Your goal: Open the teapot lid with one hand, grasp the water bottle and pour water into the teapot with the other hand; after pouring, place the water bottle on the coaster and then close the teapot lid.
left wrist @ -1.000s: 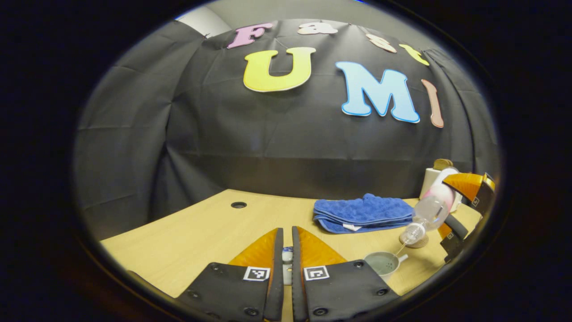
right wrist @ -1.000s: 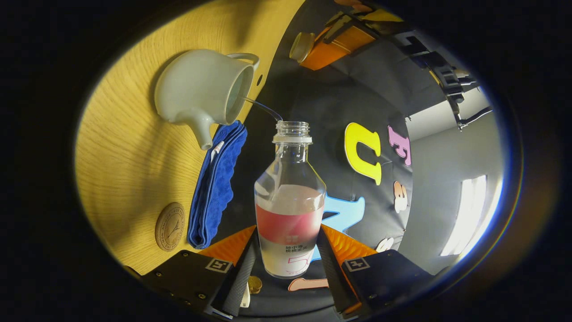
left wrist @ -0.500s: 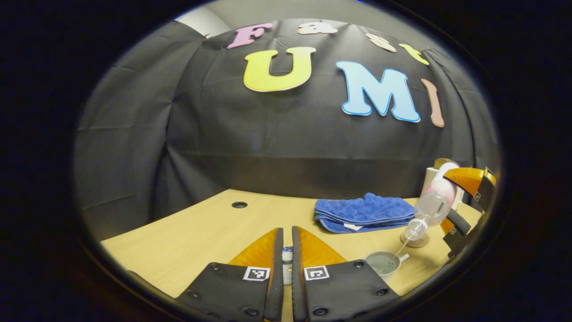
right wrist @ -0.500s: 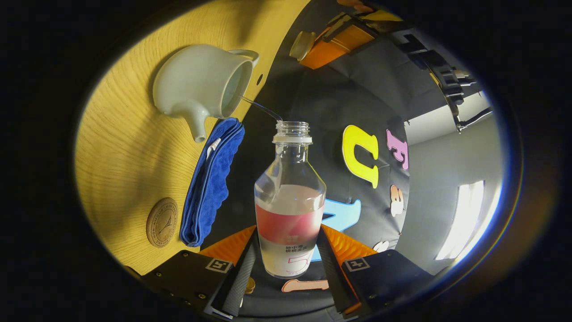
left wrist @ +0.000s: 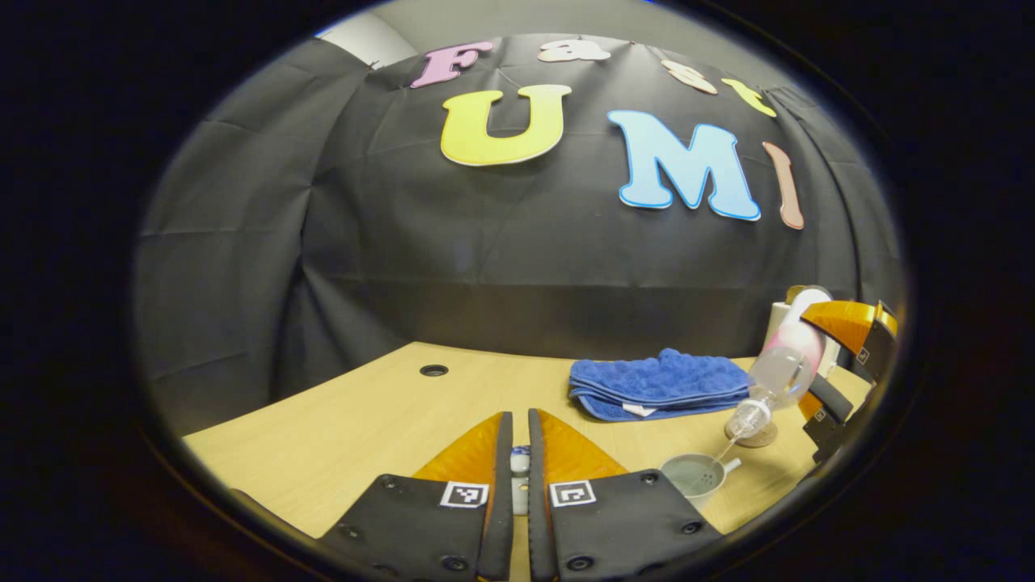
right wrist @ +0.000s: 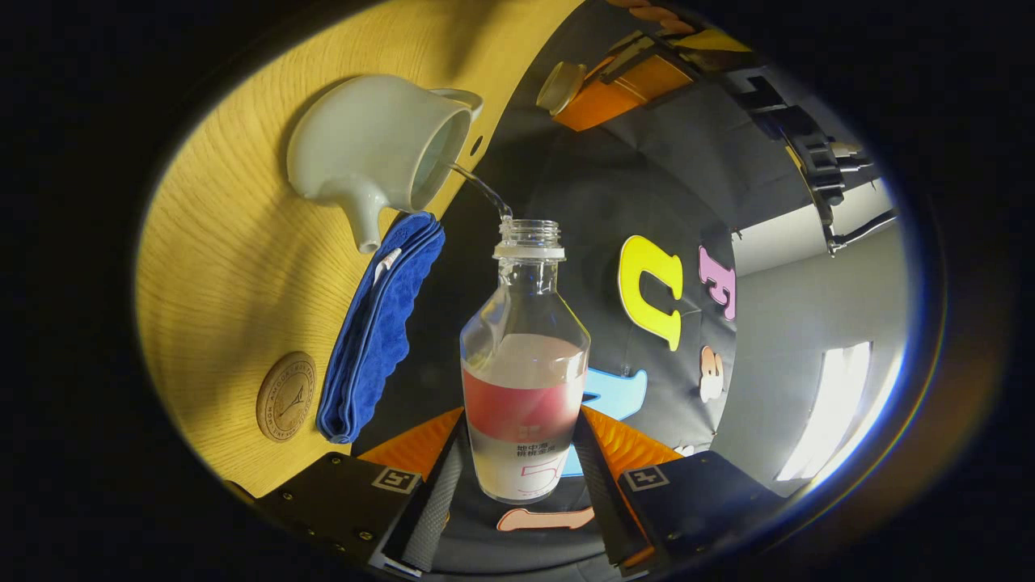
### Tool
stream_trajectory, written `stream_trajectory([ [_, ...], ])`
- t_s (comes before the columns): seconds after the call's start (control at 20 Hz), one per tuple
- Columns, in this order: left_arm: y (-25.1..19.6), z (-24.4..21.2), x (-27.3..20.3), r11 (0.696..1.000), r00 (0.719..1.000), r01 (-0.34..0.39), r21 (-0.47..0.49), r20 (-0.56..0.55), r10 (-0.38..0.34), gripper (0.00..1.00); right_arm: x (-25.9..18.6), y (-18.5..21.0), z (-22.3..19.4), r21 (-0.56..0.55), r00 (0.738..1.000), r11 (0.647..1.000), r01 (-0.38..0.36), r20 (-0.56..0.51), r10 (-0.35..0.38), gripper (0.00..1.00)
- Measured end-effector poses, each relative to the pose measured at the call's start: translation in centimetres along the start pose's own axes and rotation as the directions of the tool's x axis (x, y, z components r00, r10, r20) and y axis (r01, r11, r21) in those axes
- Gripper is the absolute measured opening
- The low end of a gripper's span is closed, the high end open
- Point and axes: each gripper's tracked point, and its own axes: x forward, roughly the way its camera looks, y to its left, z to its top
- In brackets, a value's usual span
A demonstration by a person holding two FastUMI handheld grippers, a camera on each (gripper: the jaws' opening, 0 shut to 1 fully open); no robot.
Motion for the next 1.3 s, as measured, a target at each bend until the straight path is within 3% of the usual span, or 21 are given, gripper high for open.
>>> stream_trajectory([
  [1.3, 0.0, -0.3, 0.2, 1.0, 1.0, 0.0, 0.006, -0.01, 0.0, 0.14, 0.6, -1.1, -0.4, -0.186, 0.996, 0.98, 0.071, 0.073, -0.058, 0.76],
])
